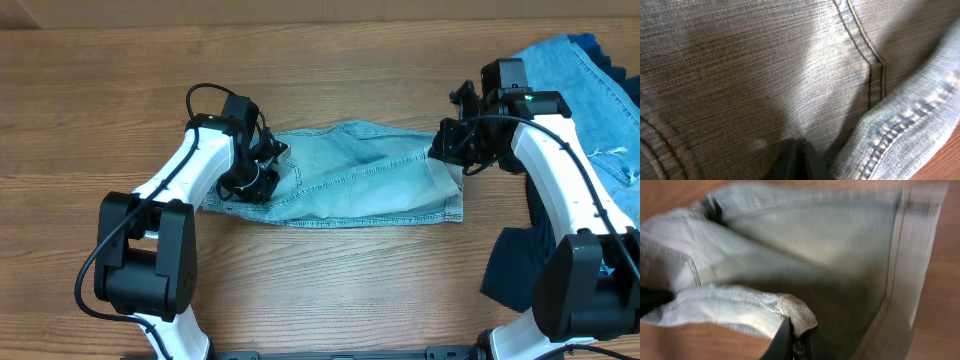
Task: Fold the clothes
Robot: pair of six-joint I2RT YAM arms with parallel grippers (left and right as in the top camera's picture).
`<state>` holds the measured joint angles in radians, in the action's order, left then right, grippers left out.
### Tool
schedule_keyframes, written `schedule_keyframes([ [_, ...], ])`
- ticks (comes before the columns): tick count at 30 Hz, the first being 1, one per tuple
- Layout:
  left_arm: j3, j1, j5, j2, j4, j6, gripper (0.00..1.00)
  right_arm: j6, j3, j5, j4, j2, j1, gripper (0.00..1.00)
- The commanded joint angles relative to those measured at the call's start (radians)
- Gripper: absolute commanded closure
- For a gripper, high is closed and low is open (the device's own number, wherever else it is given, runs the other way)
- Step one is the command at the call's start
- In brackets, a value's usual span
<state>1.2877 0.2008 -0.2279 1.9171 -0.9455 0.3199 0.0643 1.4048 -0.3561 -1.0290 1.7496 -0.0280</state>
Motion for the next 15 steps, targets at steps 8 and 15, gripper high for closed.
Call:
schedule_keyframes([
  [8, 0.002, -0.002, 0.01, 0.007, -0.01, -0.01, 0.96, -0.01, 0.024, -0.043, -0.245, -0.046, -0.005, 0.96],
  [15, 0.002, -0.002, 0.01, 0.007, 0.005, -0.01, 0.95, 0.114, -0.022, -0.016, -0.422, -0.046, -0.016, 0.96],
])
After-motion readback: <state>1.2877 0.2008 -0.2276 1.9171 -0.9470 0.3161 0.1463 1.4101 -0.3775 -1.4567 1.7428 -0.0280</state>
